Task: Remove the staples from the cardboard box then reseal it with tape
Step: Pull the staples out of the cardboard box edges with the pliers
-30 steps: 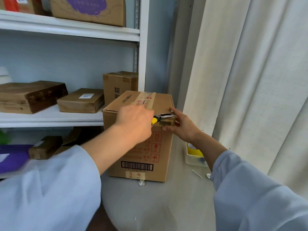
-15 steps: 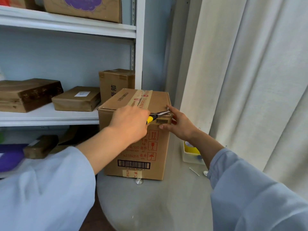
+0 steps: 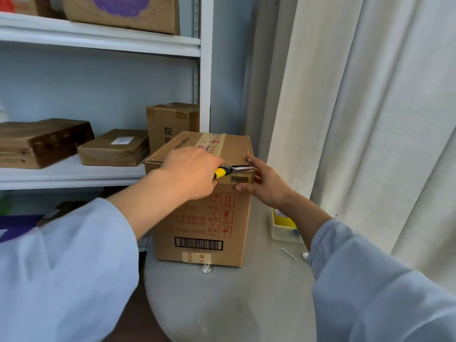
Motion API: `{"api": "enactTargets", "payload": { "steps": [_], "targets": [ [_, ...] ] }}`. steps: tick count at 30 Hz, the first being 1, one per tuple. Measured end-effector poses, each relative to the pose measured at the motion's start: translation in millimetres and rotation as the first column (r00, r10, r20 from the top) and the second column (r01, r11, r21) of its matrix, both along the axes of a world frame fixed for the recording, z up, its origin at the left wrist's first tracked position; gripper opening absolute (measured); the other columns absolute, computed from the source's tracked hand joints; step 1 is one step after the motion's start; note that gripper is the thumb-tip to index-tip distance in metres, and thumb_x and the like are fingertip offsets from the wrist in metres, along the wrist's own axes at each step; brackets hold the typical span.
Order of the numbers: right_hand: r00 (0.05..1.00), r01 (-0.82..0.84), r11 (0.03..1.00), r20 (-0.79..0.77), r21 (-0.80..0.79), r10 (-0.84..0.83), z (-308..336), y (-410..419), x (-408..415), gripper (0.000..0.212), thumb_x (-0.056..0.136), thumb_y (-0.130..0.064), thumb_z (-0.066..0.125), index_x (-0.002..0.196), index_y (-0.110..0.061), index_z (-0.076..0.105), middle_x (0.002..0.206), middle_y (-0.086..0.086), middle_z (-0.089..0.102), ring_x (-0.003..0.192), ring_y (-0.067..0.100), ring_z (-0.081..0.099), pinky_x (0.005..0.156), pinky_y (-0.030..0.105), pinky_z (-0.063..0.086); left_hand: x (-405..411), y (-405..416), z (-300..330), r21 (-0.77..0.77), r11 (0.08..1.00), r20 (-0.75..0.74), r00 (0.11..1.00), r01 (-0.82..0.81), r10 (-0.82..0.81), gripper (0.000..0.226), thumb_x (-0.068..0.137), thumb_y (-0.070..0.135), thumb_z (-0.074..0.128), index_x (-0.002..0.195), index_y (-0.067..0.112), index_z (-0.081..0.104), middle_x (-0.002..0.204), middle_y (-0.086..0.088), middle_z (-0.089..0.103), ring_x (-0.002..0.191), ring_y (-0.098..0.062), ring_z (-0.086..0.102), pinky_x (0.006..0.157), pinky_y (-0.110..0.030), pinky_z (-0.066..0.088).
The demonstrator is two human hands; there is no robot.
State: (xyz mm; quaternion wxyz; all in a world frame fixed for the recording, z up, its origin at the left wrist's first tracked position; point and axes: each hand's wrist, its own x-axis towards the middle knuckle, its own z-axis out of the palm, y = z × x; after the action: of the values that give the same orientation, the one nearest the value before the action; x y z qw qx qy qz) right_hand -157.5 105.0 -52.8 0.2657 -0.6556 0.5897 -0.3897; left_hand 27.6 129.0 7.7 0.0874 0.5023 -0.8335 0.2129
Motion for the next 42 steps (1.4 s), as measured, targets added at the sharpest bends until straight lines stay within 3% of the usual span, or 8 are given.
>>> {"api": "enactTargets", "payload": {
  "steps": [3,10,18,23,29,36,40,42],
  "targets": [
    [1.0,-0.004,1.0,0.009,0.002,0.004,0,1,-1,0.086,0.084,-0.023,0.072,0.151,-0.028,0.019,0.147,0.001,0.043,0.136,0.026,0.039,0.113,0.049,0.034,1,-6,5,-0.006,1.0,0.044,0.999,0.005,-0.005,0.034,0.094,0.038,0.05,0.128,0.035,0.052,0.123,-0.004,0.059,0.101,-0.025,0.059,0.067,-0.032,0.044],
    [1.0,0.005,1.0,0.001,0.0,-0.005,0,3,-1,0.086,0.084,-0.021,0.071,0.152,-0.027,0.019,0.145,0.003,0.045,0.136,0.026,0.04,0.113,0.047,0.034,1,0,-20,-0.015,0.999,-0.127,0.991,-0.029,0.027,0.037,0.093,0.03,0.052,0.13,0.032,0.051,0.117,-0.003,0.063,0.098,-0.025,0.061,0.067,-0.032,0.045],
    [1.0,0.016,1.0,0.005,0.001,-0.016,0,3,1,0.086,0.084,-0.019,0.072,0.151,-0.029,0.02,0.143,0.003,0.048,0.135,0.026,0.042,0.112,0.048,0.034,-6,12,-43,-0.063,0.995,-0.236,0.97,-0.082,0.065,0.051,0.095,0.03,0.048,0.144,0.031,0.032,0.121,-0.006,0.061,0.102,-0.028,0.062,0.076,-0.038,0.052],
    [1.0,0.006,1.0,-0.005,-0.008,-0.007,2,5,1,0.085,0.084,-0.02,0.072,0.151,-0.026,0.021,0.144,0.003,0.046,0.135,0.026,0.041,0.112,0.048,0.034,0,3,-35,-0.035,0.999,-0.189,0.982,-0.032,0.025,0.051,0.096,0.045,0.043,0.145,0.035,0.03,0.128,-0.006,0.056,0.106,-0.026,0.059,0.076,-0.036,0.052],
    [1.0,0.003,1.0,-0.009,-0.01,-0.003,2,6,2,0.085,0.084,-0.023,0.072,0.151,-0.025,0.021,0.144,0.002,0.046,0.134,0.026,0.042,0.111,0.048,0.037,6,-7,-9,-0.011,0.999,-0.022,0.999,0.032,-0.032,0.049,0.095,0.043,0.047,0.143,0.039,0.034,0.132,-0.006,0.053,0.112,-0.026,0.055,0.082,-0.037,0.049],
    [0.997,-0.012,1.0,-0.071,0.028,0.014,9,8,2,0.085,0.085,-0.021,0.071,0.152,-0.023,0.019,0.146,0.003,0.043,0.136,0.025,0.039,0.113,0.046,0.033,7,-7,-20,0.007,0.999,-0.144,0.989,0.035,-0.034,0.044,0.096,0.039,0.047,0.139,0.043,0.039,0.131,-0.002,0.057,0.108,-0.025,0.058,0.076,-0.036,0.051],
    [0.997,-0.027,1.0,-0.069,-0.009,0.027,26,14,3,0.082,0.078,-0.031,0.077,0.147,-0.012,0.036,0.145,0.003,0.045,0.135,0.021,0.039,0.112,0.04,0.034,8,-8,-27,-0.016,0.999,-0.173,0.984,0.032,-0.035,0.046,0.095,0.038,0.048,0.139,0.041,0.038,0.127,-0.002,0.059,0.105,-0.025,0.06,0.076,-0.036,0.051],
    [1.0,0.021,0.997,0.002,-0.075,-0.021,34,19,5,0.066,0.081,-0.033,0.074,0.137,-0.008,0.049,0.133,0.002,0.055,0.125,0.019,0.05,0.106,0.037,0.042,8,-9,-28,-0.021,0.999,-0.183,0.982,0.032,-0.035,0.045,0.095,0.037,0.048,0.139,0.04,0.039,0.127,-0.002,0.06,0.105,-0.026,0.06,0.075,-0.036,0.051]
  ]
}}
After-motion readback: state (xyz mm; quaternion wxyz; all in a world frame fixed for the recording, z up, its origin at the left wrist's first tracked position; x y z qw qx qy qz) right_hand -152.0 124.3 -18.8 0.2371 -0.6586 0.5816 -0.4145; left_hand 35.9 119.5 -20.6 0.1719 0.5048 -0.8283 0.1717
